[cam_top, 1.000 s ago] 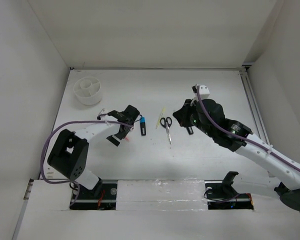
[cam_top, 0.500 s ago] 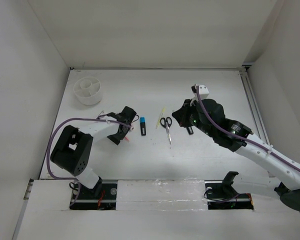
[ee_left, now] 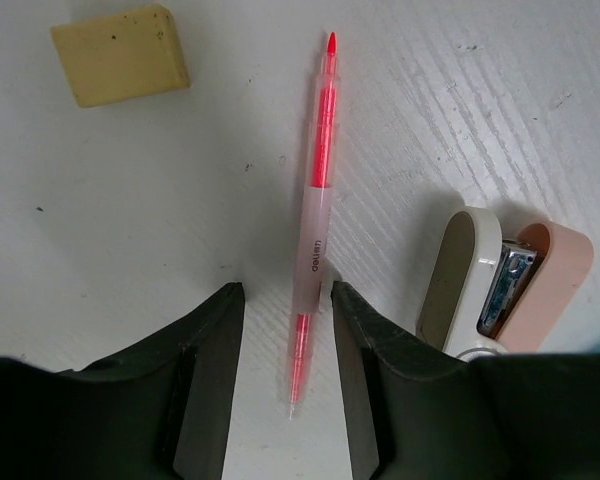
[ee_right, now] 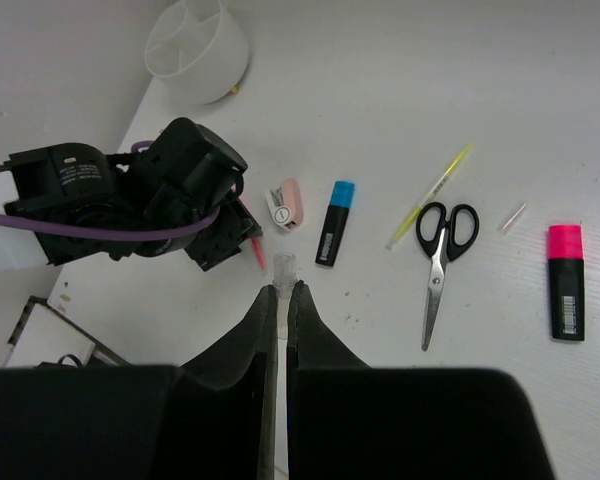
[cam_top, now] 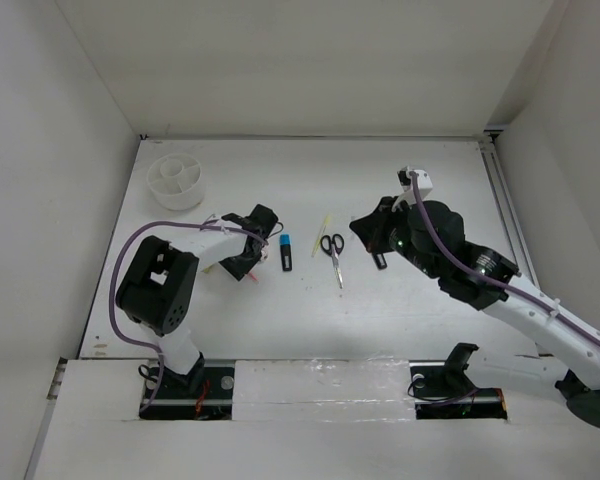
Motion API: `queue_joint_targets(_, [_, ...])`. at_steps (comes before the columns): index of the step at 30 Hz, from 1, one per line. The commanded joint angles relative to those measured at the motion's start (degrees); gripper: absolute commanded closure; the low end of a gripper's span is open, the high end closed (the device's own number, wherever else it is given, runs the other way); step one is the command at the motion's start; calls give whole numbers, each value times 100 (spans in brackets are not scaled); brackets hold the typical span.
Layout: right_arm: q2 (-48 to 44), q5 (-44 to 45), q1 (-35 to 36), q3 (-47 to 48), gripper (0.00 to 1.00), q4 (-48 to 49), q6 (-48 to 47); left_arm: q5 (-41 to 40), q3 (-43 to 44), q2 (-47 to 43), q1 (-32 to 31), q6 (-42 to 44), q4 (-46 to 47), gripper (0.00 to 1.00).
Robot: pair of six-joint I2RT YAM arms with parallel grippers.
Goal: Sort the stationery into containers
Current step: Pick up the pen from the center of the board.
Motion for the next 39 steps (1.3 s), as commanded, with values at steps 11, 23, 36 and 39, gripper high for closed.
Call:
queue_joint_targets(11, [-250,201,54,382,100,159,-2,1464,-263,703,65,329,149,79])
queue_joint_targets(23, [-250,-622,-305,435,100,237,-231,1614,-439,641,65,522,325,100])
queue_joint_targets(36, [-197,-1951,-1105,-197,100,1310,-415,-30,27,-1633,-699,1171,-722,100])
queue_joint_targets(39, [-65,-2127,-1378,-259,100,1433,-415,-83,175,-2152,-1006,1820,-536,100])
